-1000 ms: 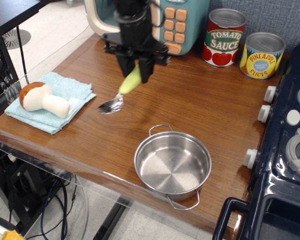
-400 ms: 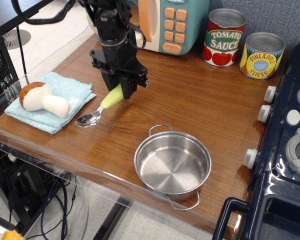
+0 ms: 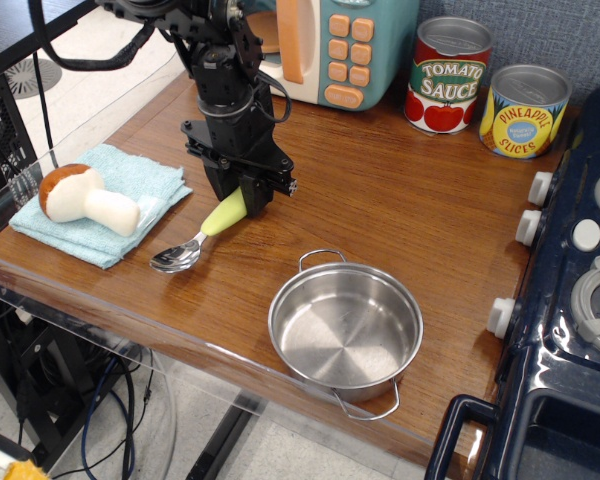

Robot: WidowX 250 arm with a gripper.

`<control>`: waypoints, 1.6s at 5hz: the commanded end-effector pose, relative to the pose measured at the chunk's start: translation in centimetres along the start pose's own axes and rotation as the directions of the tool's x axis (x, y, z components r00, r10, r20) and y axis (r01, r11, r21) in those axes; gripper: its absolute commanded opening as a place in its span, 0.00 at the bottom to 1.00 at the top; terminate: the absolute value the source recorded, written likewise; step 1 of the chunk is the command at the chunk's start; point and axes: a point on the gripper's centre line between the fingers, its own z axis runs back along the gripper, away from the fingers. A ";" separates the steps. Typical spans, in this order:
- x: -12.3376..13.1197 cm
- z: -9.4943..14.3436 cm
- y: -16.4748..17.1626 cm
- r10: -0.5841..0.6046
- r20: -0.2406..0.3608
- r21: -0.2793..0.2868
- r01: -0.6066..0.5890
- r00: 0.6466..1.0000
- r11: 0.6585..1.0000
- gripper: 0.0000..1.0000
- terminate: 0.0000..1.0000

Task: PICK UP THE SPOON AND PUT NEAR TO THE VESSEL

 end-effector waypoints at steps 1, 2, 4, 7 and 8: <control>0.7 1.2 1.6 0.030 -0.002 0.015 -0.030 1.000 0.999 1.00 0.00; 0.5 1.5 1.5 0.028 -0.024 0.028 -0.027 0.999 0.999 1.00 0.00; 1.0 4.5 1.4 0.043 0.018 0.001 -0.043 0.999 0.999 1.00 0.00; 0.8 8.9 1.1 0.020 0.073 0.007 -0.021 0.997 1.000 1.00 0.00; 0.8 8.9 1.1 0.020 0.073 0.007 -0.021 0.997 1.000 1.00 0.00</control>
